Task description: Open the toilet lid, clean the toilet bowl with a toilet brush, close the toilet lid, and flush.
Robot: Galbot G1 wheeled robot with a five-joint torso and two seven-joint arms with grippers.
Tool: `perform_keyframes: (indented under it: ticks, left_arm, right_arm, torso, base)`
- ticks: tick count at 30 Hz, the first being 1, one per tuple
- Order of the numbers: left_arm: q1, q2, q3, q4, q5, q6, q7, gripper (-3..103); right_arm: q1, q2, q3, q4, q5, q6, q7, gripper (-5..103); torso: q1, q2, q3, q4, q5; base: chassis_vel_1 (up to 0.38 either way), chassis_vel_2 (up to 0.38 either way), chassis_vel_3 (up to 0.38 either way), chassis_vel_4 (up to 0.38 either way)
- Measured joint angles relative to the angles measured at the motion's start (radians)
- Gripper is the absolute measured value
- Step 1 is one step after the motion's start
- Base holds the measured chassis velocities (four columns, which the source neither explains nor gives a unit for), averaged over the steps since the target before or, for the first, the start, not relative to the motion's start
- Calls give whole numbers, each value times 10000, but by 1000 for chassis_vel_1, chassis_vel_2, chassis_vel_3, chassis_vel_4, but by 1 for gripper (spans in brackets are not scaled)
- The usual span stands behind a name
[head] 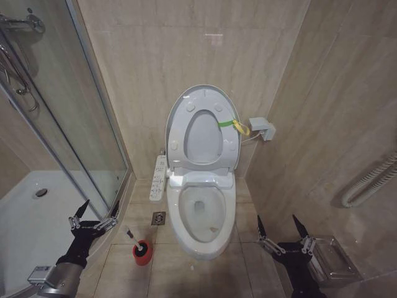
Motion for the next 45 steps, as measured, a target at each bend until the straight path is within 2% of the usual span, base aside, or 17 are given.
perform_keyframes:
  ticks: [45]
  left_arm:
    - [0,0,0,-1,0,0,0,100]
  right_arm:
    - [0,0,0,0,1,-1,0,100]
  torso:
    - [0,0,0,0,0]
  base:
    - [0,0,0,0]
